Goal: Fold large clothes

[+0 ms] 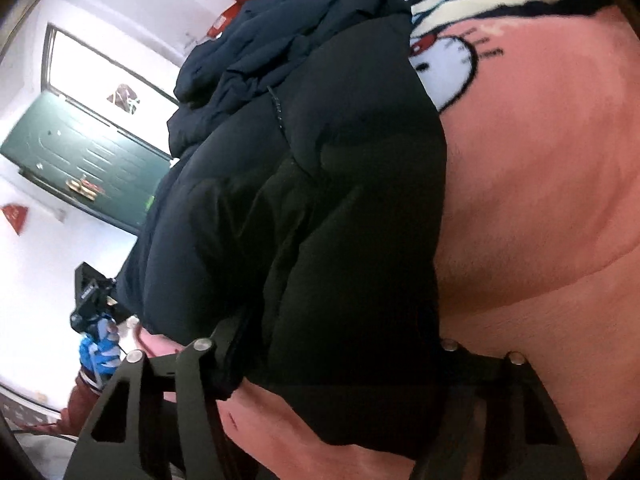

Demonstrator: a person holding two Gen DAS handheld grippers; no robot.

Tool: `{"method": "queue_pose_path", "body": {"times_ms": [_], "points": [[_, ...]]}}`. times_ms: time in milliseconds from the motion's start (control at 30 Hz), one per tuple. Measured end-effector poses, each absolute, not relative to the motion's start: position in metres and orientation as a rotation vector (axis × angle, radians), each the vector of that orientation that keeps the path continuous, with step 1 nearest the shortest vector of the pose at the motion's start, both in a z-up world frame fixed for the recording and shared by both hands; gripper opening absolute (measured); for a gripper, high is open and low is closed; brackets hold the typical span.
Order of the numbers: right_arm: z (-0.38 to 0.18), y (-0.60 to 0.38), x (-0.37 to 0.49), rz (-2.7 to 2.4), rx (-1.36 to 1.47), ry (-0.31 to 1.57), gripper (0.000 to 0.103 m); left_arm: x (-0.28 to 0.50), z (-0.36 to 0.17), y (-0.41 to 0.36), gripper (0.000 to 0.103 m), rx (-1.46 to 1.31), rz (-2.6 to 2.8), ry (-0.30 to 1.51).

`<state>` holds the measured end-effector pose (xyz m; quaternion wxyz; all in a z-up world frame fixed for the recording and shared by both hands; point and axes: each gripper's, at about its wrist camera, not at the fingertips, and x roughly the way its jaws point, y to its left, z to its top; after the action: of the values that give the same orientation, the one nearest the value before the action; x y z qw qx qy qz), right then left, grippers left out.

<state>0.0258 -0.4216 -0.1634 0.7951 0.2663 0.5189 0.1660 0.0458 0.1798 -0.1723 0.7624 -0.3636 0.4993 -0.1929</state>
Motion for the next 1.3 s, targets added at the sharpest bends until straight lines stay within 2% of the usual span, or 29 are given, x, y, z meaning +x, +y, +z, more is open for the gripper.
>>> {"method": "queue_pose_path", "body": {"times_ms": [67, 200, 233, 300, 500, 767, 1100, 1233, 1300], "points": [[-0.167, -0.422, 0.025, 0.371, 0.603, 1.111, 0.055, 0.046, -0.171, 0.176, 0.042, -0.798, -0.427, 1.082], [-0.165, -0.419, 0.025, 0.414, 0.649, 1.078, 0.027, 0.043, -0.155, 0.172, 0.021, -0.761, -0.444, 1.055], [-0.161, -0.419, 0.025, 0.427, 0.653, 1.063, 0.021, 0.043, -0.149, 0.17, 0.02, -0.755, -0.452, 1.046], [-0.151, -0.415, 0.027, 0.445, 0.647, 1.04, 0.019, 0.046, -0.132, 0.169, 0.018, -0.756, -0.483, 1.021], [-0.106, -0.423, 0.043, 0.504, 0.698, 0.926, 0.018, 0.072, -0.073, 0.167, 0.018, -0.807, -0.597, 0.915], [-0.036, -0.455, 0.101, 0.539, 0.809, 0.74, 0.018, 0.15, -0.007, 0.167, 0.018, -0.967, -0.703, 0.746], [-0.006, -0.481, 0.224, 0.475, 0.973, 0.616, 0.022, 0.298, 0.015, 0.152, 0.021, -1.053, -0.598, 0.721], [-0.018, -0.484, 0.285, 0.365, 0.997, 0.615, 0.027, 0.368, 0.0, 0.133, 0.023, -1.013, -0.504, 0.773], [-0.029, -0.486, 0.313, 0.298, 0.974, 0.632, 0.027, 0.403, -0.015, 0.122, 0.028, -0.948, -0.438, 0.811]]}}
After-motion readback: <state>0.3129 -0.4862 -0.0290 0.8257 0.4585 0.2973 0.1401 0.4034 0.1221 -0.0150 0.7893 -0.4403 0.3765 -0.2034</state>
